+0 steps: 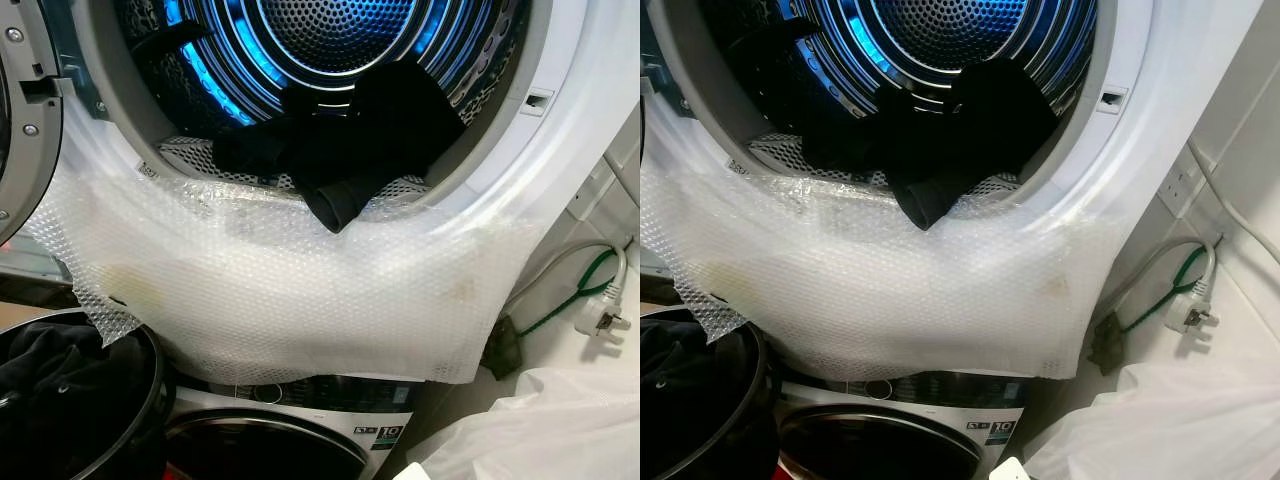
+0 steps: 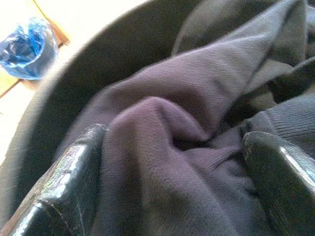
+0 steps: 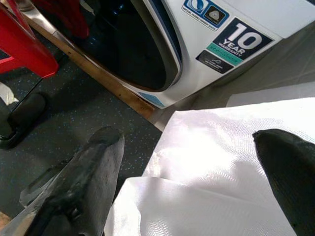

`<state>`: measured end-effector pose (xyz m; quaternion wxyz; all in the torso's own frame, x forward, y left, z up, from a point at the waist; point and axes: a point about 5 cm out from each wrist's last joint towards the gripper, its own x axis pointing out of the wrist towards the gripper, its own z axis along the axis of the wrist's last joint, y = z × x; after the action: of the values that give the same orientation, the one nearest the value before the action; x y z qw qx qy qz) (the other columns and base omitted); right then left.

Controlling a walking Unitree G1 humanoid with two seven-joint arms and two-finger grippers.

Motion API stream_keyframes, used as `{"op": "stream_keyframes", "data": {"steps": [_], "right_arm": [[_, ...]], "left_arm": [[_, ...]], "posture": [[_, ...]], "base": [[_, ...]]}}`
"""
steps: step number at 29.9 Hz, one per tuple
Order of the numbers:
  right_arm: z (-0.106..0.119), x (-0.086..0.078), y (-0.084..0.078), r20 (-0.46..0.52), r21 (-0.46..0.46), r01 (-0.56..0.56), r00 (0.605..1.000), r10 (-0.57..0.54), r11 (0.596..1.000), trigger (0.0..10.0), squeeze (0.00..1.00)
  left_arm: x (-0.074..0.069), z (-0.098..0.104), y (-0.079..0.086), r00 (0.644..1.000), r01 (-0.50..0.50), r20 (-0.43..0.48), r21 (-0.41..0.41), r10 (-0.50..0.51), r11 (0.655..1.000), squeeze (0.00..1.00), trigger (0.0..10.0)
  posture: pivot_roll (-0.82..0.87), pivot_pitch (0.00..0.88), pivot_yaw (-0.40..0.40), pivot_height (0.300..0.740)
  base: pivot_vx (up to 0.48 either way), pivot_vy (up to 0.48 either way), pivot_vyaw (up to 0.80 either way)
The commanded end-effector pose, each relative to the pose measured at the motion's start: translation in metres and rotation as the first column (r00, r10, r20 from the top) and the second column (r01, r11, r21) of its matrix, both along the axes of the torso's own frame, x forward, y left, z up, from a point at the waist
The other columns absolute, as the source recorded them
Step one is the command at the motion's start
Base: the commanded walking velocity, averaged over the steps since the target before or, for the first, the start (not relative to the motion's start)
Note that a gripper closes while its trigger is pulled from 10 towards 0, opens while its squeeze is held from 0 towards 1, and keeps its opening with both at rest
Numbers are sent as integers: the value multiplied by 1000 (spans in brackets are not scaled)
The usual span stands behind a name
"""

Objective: Clothes washing

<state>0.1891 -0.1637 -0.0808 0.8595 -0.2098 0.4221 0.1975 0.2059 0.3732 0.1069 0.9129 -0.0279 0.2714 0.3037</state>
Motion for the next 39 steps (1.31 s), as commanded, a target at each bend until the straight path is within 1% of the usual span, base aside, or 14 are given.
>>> {"op": "stream_keyframes", "data": {"steps": [1, 4, 6, 9, 10, 13, 16, 21, 23, 24, 25, 26, 29, 39], "right_arm": [[1, 1, -8, 9, -18, 4, 1000, -4, 1000, 10000, 0], [2, 1, -10, 11, -20, 3, 1000, -3, 1000, 10000, 0], [2, 0, -13, 11, -31, -5, 1000, 6, 1000, 10000, 0], [1, -1, -16, 11, -35, -8, 1000, 9, 999, 10000, 0], [1, -1, -16, 11, -35, -8, 1000, 9, 999, 10000, 0], [1, -3, -18, 12, -39, -12, 1000, 13, 999, 10000, 0], [1, -4, -20, 12, -44, -18, 1000, 18, 999, 10000, 0], [1, -5, -22, 12, -48, -19, 1000, 20, 999, 10000, 0], [0, -7, -24, 10, -54, -22, 1000, 23, 998, 10000, 0], [0, -7, -25, 10, -55, -18, 1000, 19, 998, 10000, 0], [1, -7, -26, 10, -55, -17, 1000, 17, 998, 10000, 0], [0, -7, -26, 10, -55, -16, 1000, 17, 998, 10000, 0], [0, -7, -25, 10, -51, -11, 1000, 12, 999, 10000, 0], [1, -8, -27, 13, -45, -3, 1000, 4, 999, 10000, 0]], "left_arm": [[5, -8, -1, 1000, -10, -23, 3, 10, 1000, 0, 10000], [11, -12, 0, 999, -12, -34, 13, 13, 1000, 0, 10000], [21, -17, -3, 999, 3, -37, 0, -3, 1000, 0, 10000], [29, -24, -8, 999, 19, -47, -22, -20, 1000, 0, 10000], [29, -24, -8, 999, 19, -47, -22, -20, 1000, 0, 10000], [36, -39, -11, 996, 25, -84, -53, -29, 998, 0, 10000], [35, -49, -11, 994, -2, -111, -60, -5, 998, 0, 10000], [38, -60, -15, 992, -6, -124, -74, -3, 997, 0, 10000], [42, -65, -20, 993, -8, -122, -93, -3, 996, 0, 10000], [47, -68, -25, 994, -10, -110, -117, -3, 993, 0, 4784], [49, -69, -27, 994, -7, -106, -123, -6, 992, 0, 3333], [51, -70, -30, 995, -2, -104, -129, -11, 992, 0, 0], [54, -75, -36, 995, -2, -100, -152, -13, 988, 0, 0], [55, -85, -45, 995, 5, -101, -175, -23, 985, 0, 0]], "posture": [[176, 0, -130, 740], [169, 0, -132, 740], [152, 0, -140, 740], [143, 0, -140, 740], [143, 0, -140, 740], [121, 0, -143, 740], [109, 0, -146, 740], [101, 0, -147, 740], [94, 0, -151, 740], [90, 0, -152, 740], [88, 0, -152, 740], [87, 0, -152, 740], [74, 0, -154, 740], [59, 0, -158, 740]], "base": [[0, 0, 0], [0, 0, 0], [0, 0, 0], [0, 0, 0], [0, 0, 0], [0, 0, 0], [0, 0, 0], [0, 0, 0], [0, 0, 0], [0, 0, 0], [0, 0, 0], [0, 0, 0], [0, 0, 0], [0, 0, 0]]}}
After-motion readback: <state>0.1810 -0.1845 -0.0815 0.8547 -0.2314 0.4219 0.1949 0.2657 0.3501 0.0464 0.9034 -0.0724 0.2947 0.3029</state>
